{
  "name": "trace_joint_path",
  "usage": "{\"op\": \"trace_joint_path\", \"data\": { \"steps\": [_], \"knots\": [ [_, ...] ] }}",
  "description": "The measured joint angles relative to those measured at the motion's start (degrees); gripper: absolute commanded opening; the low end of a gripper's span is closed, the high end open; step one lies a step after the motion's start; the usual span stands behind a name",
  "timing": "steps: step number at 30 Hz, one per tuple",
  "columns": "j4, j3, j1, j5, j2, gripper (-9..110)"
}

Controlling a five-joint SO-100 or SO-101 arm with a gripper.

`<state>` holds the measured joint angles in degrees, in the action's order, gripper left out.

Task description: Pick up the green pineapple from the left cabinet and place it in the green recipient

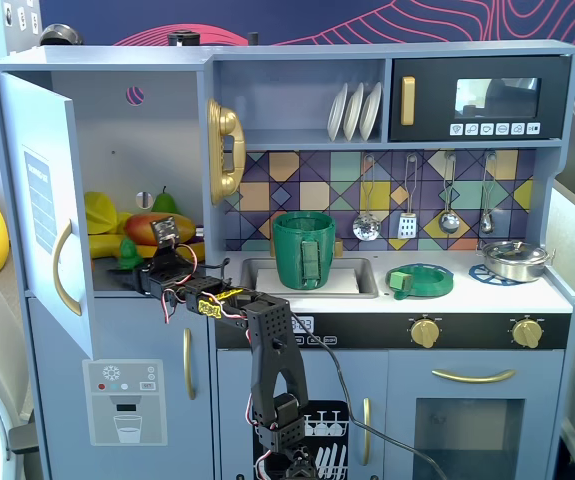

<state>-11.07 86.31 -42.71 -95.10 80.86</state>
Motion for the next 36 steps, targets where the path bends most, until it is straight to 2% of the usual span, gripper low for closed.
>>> {"op": "trace_joint_path", "data": {
  "steps": [5,10,20,24,28,36],
  "knots": [
    [-3.0,0.6,0.0,1.1,0.9,0],
    [-1.6,9.7,0.0,-2.5,12.4,0],
    [22.7,30.6,-0.4,-9.2,54.6,0],
    [29.8,31.0,7.1,-9.2,63.7,0],
    [33.1,29.8,17.3,-8.4,65.5,0],
    [31.8,17.2,37.2,-4.6,51.0,0]
  ]
}}
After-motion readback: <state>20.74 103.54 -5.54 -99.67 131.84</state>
